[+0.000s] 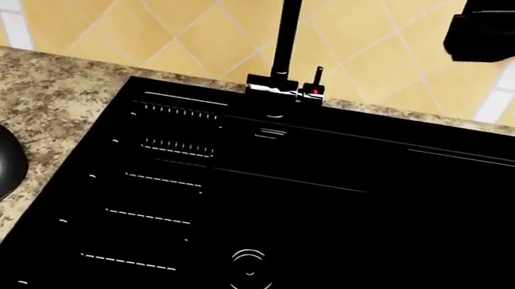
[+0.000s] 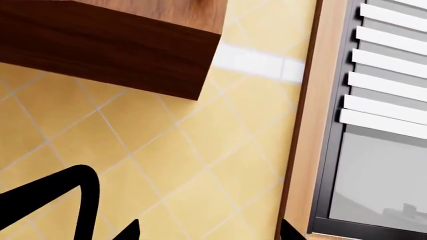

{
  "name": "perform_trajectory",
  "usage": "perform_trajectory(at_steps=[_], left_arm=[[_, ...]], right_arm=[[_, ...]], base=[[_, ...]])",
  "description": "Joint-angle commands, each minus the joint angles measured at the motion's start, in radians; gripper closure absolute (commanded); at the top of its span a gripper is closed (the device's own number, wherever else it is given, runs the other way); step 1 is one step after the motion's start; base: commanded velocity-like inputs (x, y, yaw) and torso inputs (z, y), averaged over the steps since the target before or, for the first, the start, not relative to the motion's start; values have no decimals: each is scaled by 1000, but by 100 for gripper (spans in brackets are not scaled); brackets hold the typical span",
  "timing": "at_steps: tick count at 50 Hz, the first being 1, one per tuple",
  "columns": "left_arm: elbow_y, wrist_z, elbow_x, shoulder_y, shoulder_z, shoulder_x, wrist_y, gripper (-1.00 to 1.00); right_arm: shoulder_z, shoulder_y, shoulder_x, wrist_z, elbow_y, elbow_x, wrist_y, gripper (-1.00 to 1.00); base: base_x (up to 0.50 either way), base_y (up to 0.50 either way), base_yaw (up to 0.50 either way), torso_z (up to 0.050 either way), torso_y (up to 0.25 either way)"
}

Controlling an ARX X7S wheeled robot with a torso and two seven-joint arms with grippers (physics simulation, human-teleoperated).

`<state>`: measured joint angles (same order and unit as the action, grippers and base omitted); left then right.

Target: Pick the kettle from the counter and place it on the tray. Then pick the mug from the cabinet and place it on the tray. Then close the cabinet doors.

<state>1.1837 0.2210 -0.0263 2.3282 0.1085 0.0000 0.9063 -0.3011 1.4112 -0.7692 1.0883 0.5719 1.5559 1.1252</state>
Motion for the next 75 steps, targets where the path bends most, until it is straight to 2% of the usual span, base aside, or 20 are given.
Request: perform_trajectory(at_steps=[1, 8, 13, 24, 48, 53, 58, 59, 60, 63, 67, 72, 75], left_arm=[[125, 6, -14, -89, 2, -5, -4, 100], [124, -25, -79, -46, 56, -1, -96, 100], [124, 11, -167, 26, 124, -1, -152, 100], [-133, -1, -55, 28, 23, -1, -8, 100], [-422, -69, -11, 28, 13, 0, 202, 100], [-698, -162, -26, 24, -57, -13, 429, 100], [-1057, -179, -71, -81, -87, -52, 650, 100], [-1091, -160, -109, -97, -89, -65, 664, 100], [-1113, -69, -236, -115, -89, -98, 664, 100], [-1166, 381, -686, -168, -97, -231, 664, 100], [-1235, 715, -1271, -237, -104, -306, 662, 100], [-1289, 1038, -1678, -310, -107, -337, 640, 100], [-1340, 1171, -1864, -368, -78, -363, 590, 100]], right_arm=[[-1, -19, -5, -12, 6, -16, -15, -100], [-3, -19, -6, -15, 5, -19, -18, -100], [-2, -14, -8, -8, 8, -9, -18, -100], [-1, 19, -20, 40, 24, 63, -6, -100], [-2, 54, -34, 101, 46, 150, -19, -100], [29, -26, -52, 91, 86, 134, -58, -100], [43, -74, -60, 80, 105, 117, -78, -100], [45, -80, -61, 79, 107, 115, -81, -100], [46, -85, -61, 78, 110, 114, -83, -100], [49, -98, -62, 77, 116, 111, -90, -100], [50, -107, -63, 76, 121, 109, -95, -100], [51, -121, -63, 74, 126, 102, -102, -100], [52, -128, -64, 72, 128, 99, -105, -100]], base=[[0, 0, 0, 0, 0], [0, 0, 0, 0, 0], [0, 0, 0, 0, 0], [-58, 0, 0, 0, 0], [-298, 0, 0, 0, 0], [0, 0, 0, 0, 0], [0, 0, 0, 0, 0], [0, 0, 0, 0, 0], [0, 0, 0, 0, 0], [0, 0, 0, 0, 0], [0, 0, 0, 0, 0], [0, 0, 0, 0, 0], [0, 0, 0, 0, 0]])
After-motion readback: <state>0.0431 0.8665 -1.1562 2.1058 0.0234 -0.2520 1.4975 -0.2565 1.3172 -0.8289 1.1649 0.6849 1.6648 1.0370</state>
